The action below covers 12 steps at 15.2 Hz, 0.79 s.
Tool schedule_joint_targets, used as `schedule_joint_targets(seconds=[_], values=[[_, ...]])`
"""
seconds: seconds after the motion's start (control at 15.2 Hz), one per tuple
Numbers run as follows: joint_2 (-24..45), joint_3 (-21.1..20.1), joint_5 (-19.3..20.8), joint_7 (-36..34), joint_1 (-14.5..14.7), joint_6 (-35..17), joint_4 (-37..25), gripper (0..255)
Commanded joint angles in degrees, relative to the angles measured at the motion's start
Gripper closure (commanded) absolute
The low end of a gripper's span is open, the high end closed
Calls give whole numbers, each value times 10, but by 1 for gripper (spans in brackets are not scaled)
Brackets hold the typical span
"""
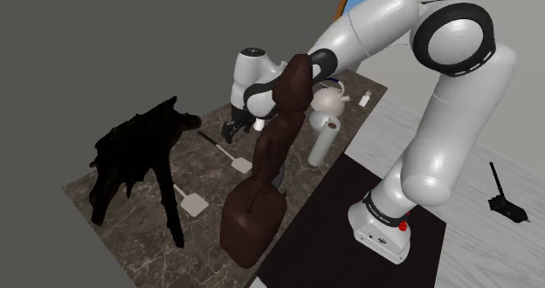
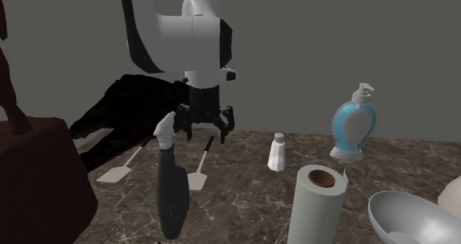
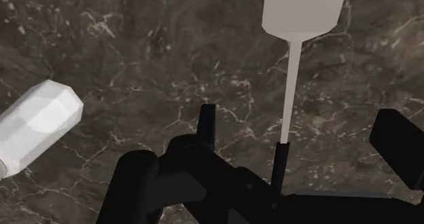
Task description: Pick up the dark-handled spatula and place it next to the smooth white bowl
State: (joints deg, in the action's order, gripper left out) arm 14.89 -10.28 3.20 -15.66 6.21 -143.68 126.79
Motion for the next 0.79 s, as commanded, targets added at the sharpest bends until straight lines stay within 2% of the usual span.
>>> schedule_joint_targets(seconds=[0.0,0.2,0.73], values=[[45,5,23,-23,14,-12,-38,0],[111,17,50,-45,35,-27,-96,0],[165,29,63,-54,43,-67,-110,0]])
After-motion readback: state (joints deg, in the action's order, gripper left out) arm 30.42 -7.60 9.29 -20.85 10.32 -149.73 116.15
